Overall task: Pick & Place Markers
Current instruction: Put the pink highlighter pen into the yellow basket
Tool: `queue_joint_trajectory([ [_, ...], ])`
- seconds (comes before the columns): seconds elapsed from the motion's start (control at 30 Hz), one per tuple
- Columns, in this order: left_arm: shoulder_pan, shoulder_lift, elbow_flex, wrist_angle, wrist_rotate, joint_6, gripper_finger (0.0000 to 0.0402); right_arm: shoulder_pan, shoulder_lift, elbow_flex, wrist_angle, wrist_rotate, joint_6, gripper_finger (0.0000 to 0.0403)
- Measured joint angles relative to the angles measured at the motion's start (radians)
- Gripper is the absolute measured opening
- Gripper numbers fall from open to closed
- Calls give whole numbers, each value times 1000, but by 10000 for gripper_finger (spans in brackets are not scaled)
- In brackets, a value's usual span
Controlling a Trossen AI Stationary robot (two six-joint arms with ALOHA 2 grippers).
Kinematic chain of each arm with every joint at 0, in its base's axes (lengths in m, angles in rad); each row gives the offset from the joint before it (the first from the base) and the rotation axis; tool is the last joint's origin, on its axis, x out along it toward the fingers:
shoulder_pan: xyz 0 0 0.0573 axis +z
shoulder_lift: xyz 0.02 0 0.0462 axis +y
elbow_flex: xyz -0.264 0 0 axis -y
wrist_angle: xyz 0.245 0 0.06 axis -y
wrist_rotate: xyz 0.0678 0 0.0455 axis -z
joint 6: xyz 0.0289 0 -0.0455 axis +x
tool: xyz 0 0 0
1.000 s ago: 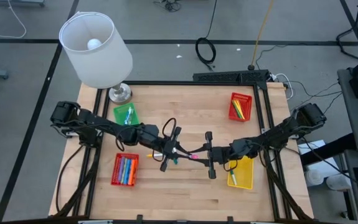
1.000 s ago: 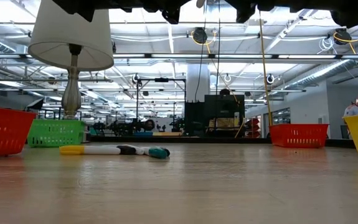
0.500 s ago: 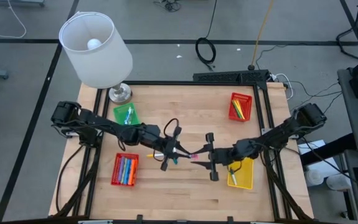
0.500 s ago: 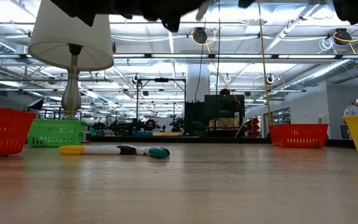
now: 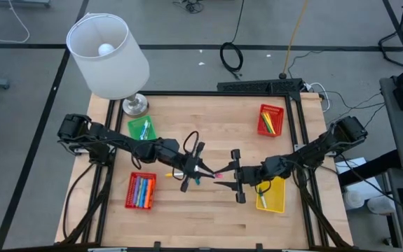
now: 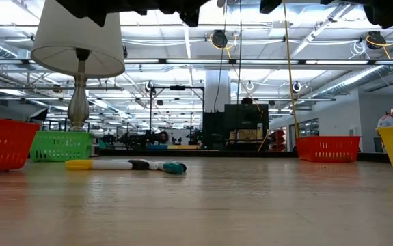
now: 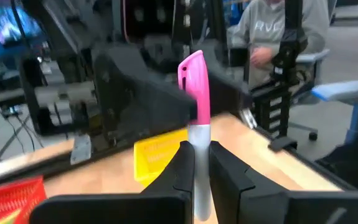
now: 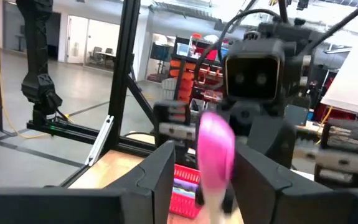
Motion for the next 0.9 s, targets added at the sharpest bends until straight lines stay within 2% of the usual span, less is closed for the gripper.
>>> queue_joint_trajectory([
  [0.57, 1, -2, 2, 3, -9, -21, 24, -14, 0, -1, -25, -1, 1, 105],
  [0.7, 1, -2, 2, 3, -8, -26, 24, -13, 0, -1, -32, -3, -16, 76],
  [0.8, 1, -2, 2, 3, -7, -27, 24, -13, 0, -1, -32, -3, -45, 35],
  [0.9, 0, -2, 2, 2, -7, -27, 24, -14, 0, -1, -45, -3, -53, 31],
])
